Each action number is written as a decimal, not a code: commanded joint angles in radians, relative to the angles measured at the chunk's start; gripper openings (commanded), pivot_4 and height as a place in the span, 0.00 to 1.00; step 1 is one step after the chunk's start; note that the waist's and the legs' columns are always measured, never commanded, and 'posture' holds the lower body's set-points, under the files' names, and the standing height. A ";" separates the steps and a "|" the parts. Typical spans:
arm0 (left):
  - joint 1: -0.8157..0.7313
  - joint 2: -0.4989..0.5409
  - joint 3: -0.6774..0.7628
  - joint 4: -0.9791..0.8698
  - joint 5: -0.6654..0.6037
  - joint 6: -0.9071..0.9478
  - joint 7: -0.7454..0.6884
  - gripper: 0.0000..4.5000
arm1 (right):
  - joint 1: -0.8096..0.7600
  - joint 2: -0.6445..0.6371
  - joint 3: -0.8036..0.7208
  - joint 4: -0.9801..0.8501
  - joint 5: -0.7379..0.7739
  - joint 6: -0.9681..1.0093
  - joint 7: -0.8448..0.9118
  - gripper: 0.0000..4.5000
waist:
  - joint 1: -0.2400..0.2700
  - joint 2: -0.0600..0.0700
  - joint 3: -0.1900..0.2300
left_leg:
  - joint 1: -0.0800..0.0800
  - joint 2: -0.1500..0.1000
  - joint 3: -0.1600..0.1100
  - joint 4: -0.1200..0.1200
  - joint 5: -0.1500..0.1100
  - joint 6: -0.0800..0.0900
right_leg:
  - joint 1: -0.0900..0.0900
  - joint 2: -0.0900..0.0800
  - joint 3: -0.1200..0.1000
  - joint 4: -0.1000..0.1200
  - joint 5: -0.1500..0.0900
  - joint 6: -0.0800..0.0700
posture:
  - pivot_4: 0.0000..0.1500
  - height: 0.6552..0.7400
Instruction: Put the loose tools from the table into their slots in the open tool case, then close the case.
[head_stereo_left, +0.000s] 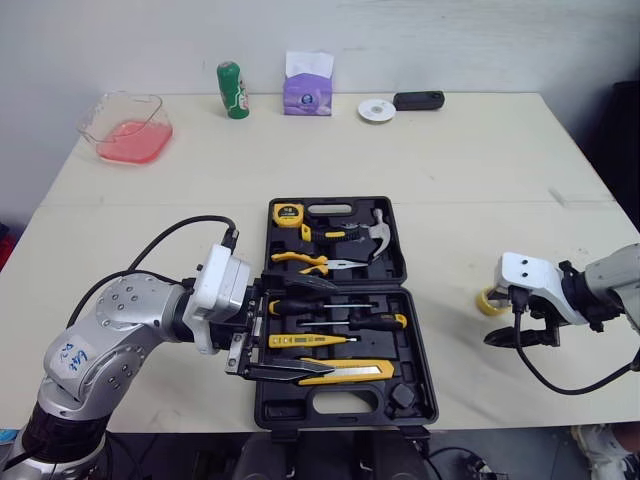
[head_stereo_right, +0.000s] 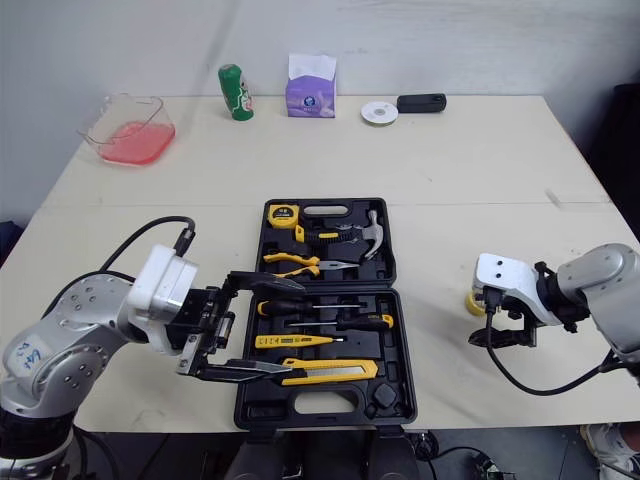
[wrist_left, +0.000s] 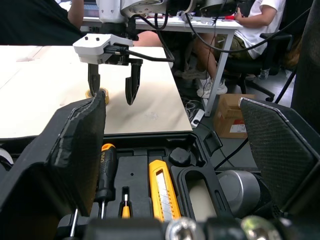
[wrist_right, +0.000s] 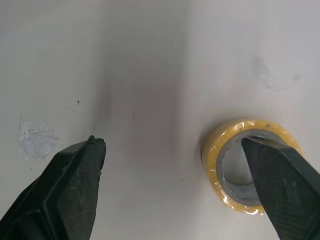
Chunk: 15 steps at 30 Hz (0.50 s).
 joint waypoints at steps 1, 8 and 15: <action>0.009 0.019 0.002 -0.022 -0.002 -0.003 -0.017 1.00 | -0.009 0.002 0.009 0.013 -0.040 -0.032 0.000 0.82 | 0.000 0.000 0.000 | 0.000 0.000 0.000 0.000 0.000 0.000 | 0.000 0.000 0.000 0.000 0.000 0.000 | 1.00 1.00; 0.004 0.011 -0.007 -0.015 0.018 -0.015 -0.021 1.00 | -0.024 0.029 0.000 0.040 -0.057 -0.042 -0.005 0.00 | -0.001 0.000 0.000 | 0.000 0.000 0.000 0.000 0.000 0.000 | 0.000 0.000 0.000 0.000 0.000 0.000 | 1.00 1.00; 0.053 0.053 0.039 -0.019 -0.004 0.020 -0.016 1.00 | -0.033 0.027 -0.063 -0.023 -0.003 -0.147 0.029 0.00 | -0.003 0.002 0.001 | 0.000 0.000 0.000 0.000 0.000 0.000 | 0.000 0.001 0.000 0.000 0.000 0.000 | 1.00 1.00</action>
